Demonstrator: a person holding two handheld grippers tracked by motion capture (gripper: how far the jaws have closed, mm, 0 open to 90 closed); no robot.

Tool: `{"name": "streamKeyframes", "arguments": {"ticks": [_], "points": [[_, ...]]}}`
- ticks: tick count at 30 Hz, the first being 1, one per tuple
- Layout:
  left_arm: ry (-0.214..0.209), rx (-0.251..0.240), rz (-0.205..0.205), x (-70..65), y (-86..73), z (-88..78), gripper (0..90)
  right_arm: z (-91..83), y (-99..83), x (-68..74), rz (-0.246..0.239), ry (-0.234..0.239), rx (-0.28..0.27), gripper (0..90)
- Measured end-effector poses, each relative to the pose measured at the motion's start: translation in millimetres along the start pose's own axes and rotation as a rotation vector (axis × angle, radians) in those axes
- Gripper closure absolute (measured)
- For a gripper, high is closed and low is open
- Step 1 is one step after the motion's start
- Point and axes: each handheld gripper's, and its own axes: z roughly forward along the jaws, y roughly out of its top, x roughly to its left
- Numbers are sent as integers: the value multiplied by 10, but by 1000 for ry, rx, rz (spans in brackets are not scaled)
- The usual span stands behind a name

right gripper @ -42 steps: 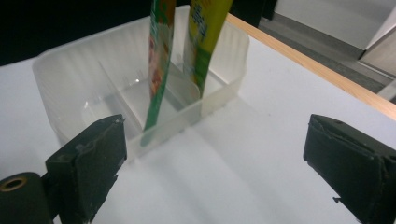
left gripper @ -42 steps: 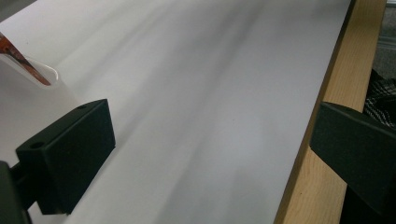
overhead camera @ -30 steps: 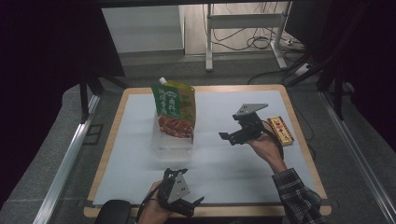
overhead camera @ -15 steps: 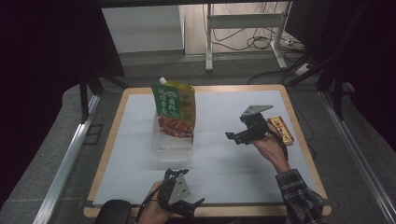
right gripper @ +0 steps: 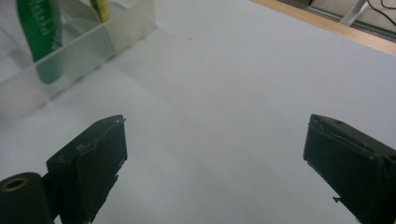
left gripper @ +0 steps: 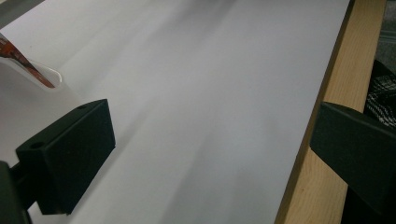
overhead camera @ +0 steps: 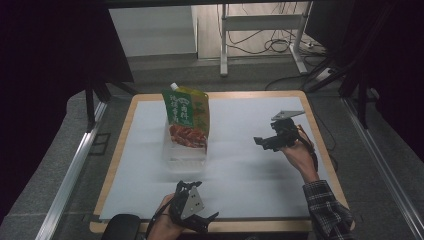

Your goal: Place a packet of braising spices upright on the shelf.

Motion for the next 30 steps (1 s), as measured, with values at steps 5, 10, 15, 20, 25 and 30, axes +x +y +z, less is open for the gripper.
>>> {"name": "streamKeyframes", "arguments": {"ticks": [5, 10, 15, 20, 25, 30], "points": [[1, 6, 3, 0, -2, 4, 0, -40, -52, -128, 26, -31, 0, 52], [2, 12, 9, -6, -3, 11, 0, -95, -106, -264, 58, -78, 17, 47], [3, 12, 6, -1, -5, 8, 0, -144, -193, -430, 105, -125, 29, 46], [3, 16, 7, 1, -7, 13, 0, -188, -286, -578, 155, -166, 25, 38], [3, 19, 10, -1, -7, 15, 0, -166, -394, -687, 168, -218, 64, 22], [3, 20, 11, 0, -7, 16, 0, -163, -468, -777, 189, -264, 94, 24]]}}
